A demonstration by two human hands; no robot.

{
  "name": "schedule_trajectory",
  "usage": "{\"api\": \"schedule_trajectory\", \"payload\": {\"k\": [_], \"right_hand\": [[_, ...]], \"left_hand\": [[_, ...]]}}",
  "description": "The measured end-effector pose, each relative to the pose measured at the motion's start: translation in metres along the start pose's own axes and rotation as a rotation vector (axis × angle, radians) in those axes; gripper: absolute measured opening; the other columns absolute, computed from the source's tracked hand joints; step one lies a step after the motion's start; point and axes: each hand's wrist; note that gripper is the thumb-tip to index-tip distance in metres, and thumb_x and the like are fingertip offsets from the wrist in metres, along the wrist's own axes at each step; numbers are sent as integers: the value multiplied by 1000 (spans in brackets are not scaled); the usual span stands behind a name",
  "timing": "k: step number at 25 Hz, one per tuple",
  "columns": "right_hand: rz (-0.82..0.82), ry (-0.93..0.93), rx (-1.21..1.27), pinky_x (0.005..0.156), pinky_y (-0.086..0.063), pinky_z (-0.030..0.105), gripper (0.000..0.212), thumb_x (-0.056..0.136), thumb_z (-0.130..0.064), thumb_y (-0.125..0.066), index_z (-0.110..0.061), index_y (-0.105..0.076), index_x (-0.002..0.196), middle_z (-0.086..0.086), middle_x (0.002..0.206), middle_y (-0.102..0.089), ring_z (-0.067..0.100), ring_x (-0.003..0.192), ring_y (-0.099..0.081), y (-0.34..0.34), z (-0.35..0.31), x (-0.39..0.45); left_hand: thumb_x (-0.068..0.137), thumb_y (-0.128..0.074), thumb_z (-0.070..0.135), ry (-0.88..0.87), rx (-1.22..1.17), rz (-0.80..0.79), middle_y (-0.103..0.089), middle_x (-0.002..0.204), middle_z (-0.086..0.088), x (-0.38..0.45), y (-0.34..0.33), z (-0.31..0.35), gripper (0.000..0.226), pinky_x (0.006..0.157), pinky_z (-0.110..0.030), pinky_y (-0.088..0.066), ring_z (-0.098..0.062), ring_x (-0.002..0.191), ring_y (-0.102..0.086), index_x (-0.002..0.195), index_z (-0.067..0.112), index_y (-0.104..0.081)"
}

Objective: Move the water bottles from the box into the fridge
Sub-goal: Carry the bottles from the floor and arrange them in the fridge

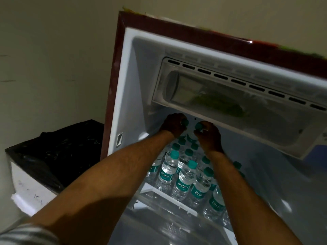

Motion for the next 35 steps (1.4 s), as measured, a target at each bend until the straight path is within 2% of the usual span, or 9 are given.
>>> {"api": "schedule_trajectory", "payload": {"k": [2, 7, 14, 18, 22, 25, 27, 32, 35], "right_hand": [[-37, -25, -30, 94, -46, 27, 34, 89, -10, -73, -6, -65, 123, 12, 126, -66, 28, 116, -61, -1, 6, 8], [-128, -99, -84, 97, -54, 50, 27, 84, -9, -77, -8, -70, 109, 16, 113, -70, 33, 107, -66, -7, 18, 27], [-304, -96, -328, 100, -52, 43, 35, 83, -18, -80, -4, -72, 114, 14, 118, -70, 29, 111, -66, -18, 31, 42], [-316, -194, -315, 93, -57, 39, 30, 83, -18, -81, -2, -74, 108, 16, 107, -75, 28, 98, -71, -25, 28, 46], [-367, -185, -418, 88, -54, 29, 38, 83, -24, -82, -3, -73, 114, 13, 116, -72, 25, 104, -68, -33, 30, 48], [-420, -215, -476, 74, -52, 28, 34, 86, -30, -79, -6, -74, 108, 9, 102, -73, 18, 81, -66, -40, 27, 53], [-443, -216, -549, 71, -50, 28, 34, 87, -33, -78, -7, -73, 109, 9, 98, -71, 16, 76, -62, -43, 23, 56], [-491, -184, -615, 76, -50, 27, 35, 89, -33, -75, -8, -73, 112, 11, 115, -72, 19, 85, -64, -40, 27, 62], [-425, -137, -474, 97, -53, 35, 41, 90, -27, -76, -9, -67, 126, 12, 132, -62, 27, 113, -64, -36, 31, 61]], "left_hand": [[91, -70, 17, -1, 71, -56, -61, 132, -17, 7, 0, -1, 39, 105, -38, -42, -32, 123, -55, 127, 4, -62], [91, -71, 19, -6, 184, -176, -56, 137, -16, 20, -12, -10, 47, 107, -38, -39, -32, 127, -52, 134, 6, -57], [88, -74, 28, 10, 283, -252, -55, 138, -15, 41, -31, -30, 52, 107, -37, -41, -30, 126, -52, 133, 7, -59], [91, -71, 29, 63, 332, -294, -58, 135, -14, 48, -42, -39, 47, 103, -37, -47, -28, 121, -56, 131, 8, -60], [94, -66, 31, 113, 339, -331, -58, 133, -17, 51, -46, -46, 46, 99, -36, -49, -31, 119, -58, 131, 5, -57], [92, -68, 30, 128, 326, -328, -60, 129, -17, 53, -42, -50, 46, 94, -35, -50, -30, 115, -60, 129, 5, -58], [92, -68, 30, 134, 320, -327, -59, 130, -17, 53, -40, -52, 47, 93, -35, -49, -30, 116, -59, 130, 4, -56], [94, -66, 30, 140, 312, -329, -59, 129, -16, 49, -40, -50, 46, 98, -38, -50, -30, 115, -59, 131, 5, -55], [96, -63, 31, 131, 305, -316, -57, 132, -15, 45, -35, -46, 45, 99, -39, -49, -29, 117, -57, 133, 7, -54]]}}
Point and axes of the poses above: each hand's wrist, its own x-axis towards the middle knuckle, its own y-axis out of the back of the hand, z = x × y
